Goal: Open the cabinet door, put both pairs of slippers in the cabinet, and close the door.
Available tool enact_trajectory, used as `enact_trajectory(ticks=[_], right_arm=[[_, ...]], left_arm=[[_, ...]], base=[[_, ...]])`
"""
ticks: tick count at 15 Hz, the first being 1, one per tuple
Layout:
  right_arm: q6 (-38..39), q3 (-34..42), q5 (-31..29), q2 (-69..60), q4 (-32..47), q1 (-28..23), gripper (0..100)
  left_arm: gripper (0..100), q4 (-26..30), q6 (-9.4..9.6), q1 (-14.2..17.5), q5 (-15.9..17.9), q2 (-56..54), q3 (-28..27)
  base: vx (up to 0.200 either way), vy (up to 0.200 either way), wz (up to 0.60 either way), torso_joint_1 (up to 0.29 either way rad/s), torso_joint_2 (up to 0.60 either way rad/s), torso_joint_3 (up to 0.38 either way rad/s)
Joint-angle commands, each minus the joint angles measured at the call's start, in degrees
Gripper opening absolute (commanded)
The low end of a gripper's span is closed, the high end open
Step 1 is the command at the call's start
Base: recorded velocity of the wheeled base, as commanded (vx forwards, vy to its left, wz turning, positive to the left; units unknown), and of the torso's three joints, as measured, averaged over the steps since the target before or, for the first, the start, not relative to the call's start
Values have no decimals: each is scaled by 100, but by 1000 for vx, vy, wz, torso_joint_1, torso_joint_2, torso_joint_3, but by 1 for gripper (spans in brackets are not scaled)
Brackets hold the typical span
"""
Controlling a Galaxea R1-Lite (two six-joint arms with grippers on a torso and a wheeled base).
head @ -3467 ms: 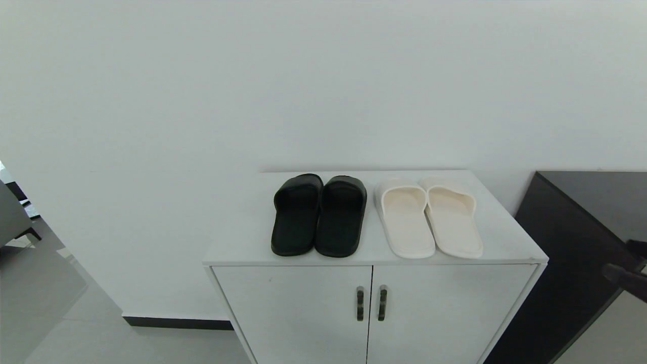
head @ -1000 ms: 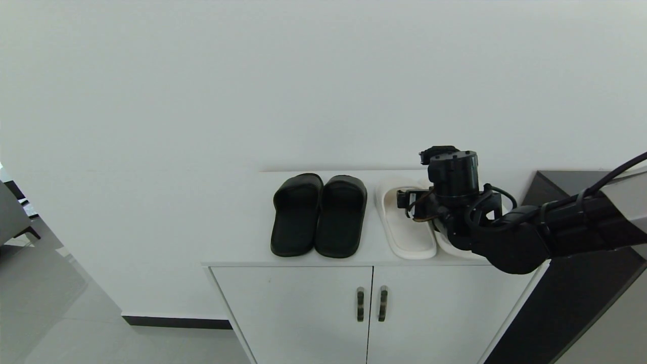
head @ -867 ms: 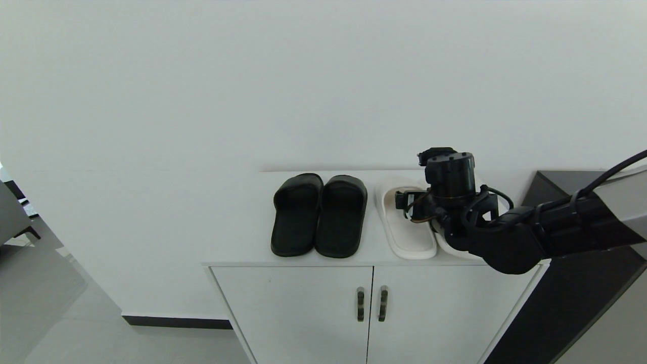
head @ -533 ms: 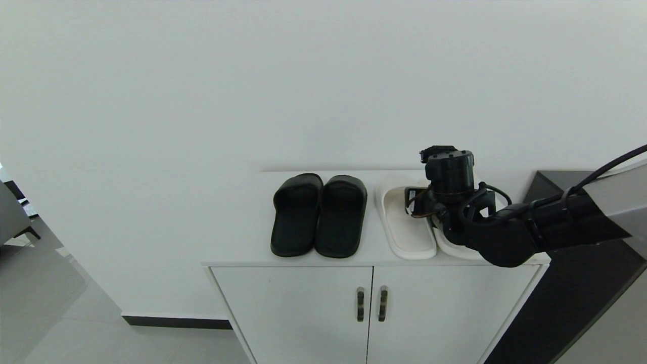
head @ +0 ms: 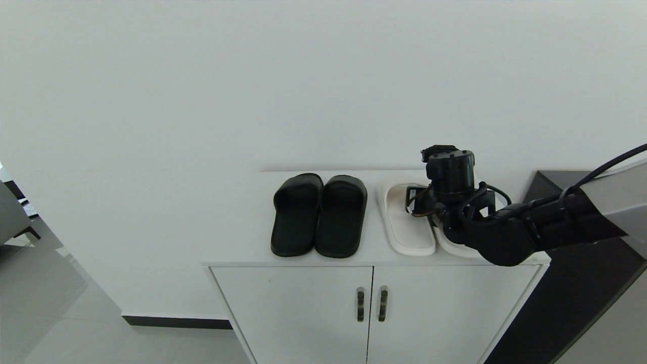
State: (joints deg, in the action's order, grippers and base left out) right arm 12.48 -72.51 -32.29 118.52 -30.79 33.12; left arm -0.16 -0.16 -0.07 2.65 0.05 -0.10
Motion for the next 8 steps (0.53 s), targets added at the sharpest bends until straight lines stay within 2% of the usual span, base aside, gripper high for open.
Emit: enact_trajectory(ticks=[1, 3, 5, 8], right_arm=[[70, 369, 294, -646, -50, 45, 0], [61, 1046, 1041, -1489, -23, 168, 0], [70, 1608, 1463, -2210, 21, 326, 0], [96, 2496, 2772, -3221, 38, 590, 0]], left_arm=[[0, -2, -2, -1, -1, -5, 10], [0, -2, -2, 7, -1, -5, 10], [0, -2, -2, 7, -1, 4, 1], [0, -2, -2, -1, -1, -5, 1]], base=[[0, 0, 0, 0, 0, 0], [0, 0, 0, 0, 0, 0], [0, 0, 0, 0, 0, 0], [0, 0, 0, 0, 0, 0]])
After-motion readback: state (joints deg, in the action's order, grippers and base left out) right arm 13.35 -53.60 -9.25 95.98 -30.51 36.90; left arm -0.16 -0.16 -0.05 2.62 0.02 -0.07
